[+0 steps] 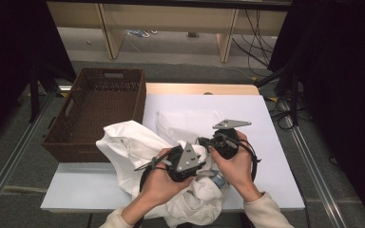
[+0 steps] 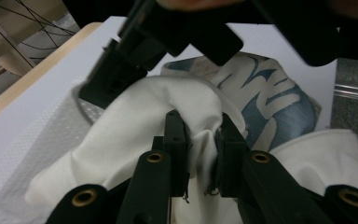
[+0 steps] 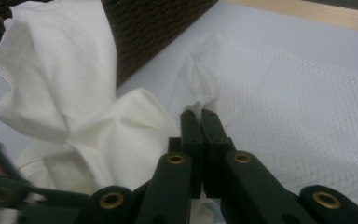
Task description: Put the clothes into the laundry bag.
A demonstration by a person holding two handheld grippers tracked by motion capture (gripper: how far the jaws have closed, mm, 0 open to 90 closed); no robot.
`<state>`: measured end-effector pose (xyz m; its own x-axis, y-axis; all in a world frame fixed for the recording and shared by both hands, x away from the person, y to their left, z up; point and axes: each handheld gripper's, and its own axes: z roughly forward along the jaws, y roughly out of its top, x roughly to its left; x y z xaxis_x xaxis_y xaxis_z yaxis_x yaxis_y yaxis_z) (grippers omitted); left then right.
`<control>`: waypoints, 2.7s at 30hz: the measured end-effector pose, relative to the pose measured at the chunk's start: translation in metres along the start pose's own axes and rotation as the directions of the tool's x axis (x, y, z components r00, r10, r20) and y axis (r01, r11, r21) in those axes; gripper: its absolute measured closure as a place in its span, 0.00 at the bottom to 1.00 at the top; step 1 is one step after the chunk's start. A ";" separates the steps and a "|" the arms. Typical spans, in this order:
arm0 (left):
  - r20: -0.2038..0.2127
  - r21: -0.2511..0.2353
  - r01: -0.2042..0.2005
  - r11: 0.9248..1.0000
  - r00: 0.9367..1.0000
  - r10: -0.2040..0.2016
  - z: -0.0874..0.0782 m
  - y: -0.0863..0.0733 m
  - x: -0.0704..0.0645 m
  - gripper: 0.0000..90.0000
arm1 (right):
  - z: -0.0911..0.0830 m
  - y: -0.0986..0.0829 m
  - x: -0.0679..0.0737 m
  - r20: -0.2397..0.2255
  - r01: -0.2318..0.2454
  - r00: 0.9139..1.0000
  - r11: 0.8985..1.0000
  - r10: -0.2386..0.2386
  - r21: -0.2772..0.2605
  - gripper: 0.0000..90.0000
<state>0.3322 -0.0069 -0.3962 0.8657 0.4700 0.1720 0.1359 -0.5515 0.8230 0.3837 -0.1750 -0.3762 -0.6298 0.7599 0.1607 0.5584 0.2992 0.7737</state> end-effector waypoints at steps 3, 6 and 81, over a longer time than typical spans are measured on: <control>-0.006 0.036 0.033 0.999 0.999 -0.033 0.023 -0.007 0.008 0.87 | 0.000 0.000 0.000 -0.015 -0.005 1.000 1.000 0.004 -0.007 1.00; -0.042 0.095 0.018 0.995 0.999 -0.014 0.048 -0.018 0.012 0.87 | -0.001 0.000 0.000 -0.019 -0.018 1.000 1.000 0.018 -0.001 1.00; 0.040 -0.059 0.208 0.976 0.978 -0.206 0.005 -0.021 0.005 0.96 | -0.003 0.001 -0.001 -0.027 0.014 1.000 1.000 -0.013 0.018 1.00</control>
<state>0.3360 0.0041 -0.4152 0.8376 0.5458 -0.0231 0.2848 -0.4001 0.8711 0.3831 -0.1768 -0.3737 -0.6514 0.7401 0.1668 0.5594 0.3199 0.7647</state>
